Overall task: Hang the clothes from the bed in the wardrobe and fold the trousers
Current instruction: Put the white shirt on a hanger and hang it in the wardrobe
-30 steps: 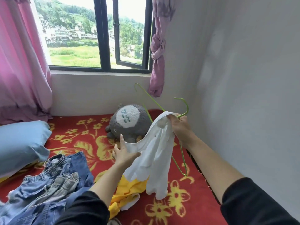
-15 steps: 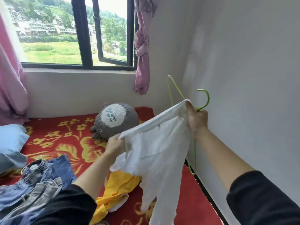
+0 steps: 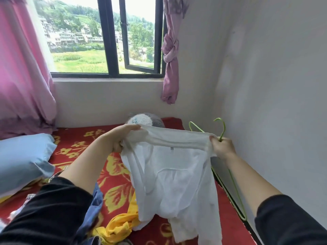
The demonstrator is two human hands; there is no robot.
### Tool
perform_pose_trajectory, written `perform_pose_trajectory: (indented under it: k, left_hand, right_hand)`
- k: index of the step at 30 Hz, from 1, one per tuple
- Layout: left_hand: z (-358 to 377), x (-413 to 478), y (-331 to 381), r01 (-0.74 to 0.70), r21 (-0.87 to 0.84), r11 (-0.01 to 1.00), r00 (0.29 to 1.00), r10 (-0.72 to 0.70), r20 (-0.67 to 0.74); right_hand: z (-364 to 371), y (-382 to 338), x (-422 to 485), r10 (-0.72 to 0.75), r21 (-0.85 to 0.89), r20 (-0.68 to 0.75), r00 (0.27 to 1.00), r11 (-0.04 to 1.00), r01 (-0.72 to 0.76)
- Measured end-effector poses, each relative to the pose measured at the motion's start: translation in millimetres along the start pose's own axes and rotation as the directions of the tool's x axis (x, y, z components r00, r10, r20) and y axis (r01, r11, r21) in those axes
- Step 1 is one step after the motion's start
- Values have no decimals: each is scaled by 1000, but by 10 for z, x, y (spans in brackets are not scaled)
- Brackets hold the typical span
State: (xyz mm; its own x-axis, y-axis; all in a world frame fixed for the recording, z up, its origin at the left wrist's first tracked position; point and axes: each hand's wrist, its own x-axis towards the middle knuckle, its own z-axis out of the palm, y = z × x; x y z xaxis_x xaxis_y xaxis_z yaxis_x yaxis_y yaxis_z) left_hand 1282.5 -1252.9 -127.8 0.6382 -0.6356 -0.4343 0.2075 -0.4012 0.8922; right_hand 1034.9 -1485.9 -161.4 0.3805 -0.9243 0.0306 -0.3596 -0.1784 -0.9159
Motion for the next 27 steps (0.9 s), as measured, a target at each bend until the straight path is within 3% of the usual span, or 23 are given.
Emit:
perform_pose_trajectory:
  k: [5, 8, 11, 17, 21, 24, 27]
  left_hand:
    - [81, 145, -9, 9, -14, 1000, 998, -10, -66]
    - [122, 209, -47, 1, 104, 995, 984, 17, -176]
    - [145, 228, -103, 36, 259, 965, 966, 32, -256]
    - [197, 127, -96, 18, 348, 937, 951, 91, -296]
    - [445, -20, -19, -66, 256, 964, 967, 126, -222]
    - [656, -152, 41, -161, 124, 979, 972, 179, -153]
    - [716, -250, 15, -230, 158, 960, 966, 245, -85]
  right_hand:
    - [25, -87, -113, -68, 46, 149, 986, 997, 62]
    - [-29, -104, -167, -68, 180, 153, 986, 983, 40]
    - [-136, -37, -225, -55, 244, 338, 940, 969, -31]
    - [-90, 190, -318, 97, -1, 638, 764, 992, -125]
    - [234, 173, -438, 59, 4, 650, 757, 997, -82]
    - [527, 83, -515, 34, -59, 579, 815, 998, 0]
    - [697, -2, -555, -13, -61, 484, 875, 997, 49]
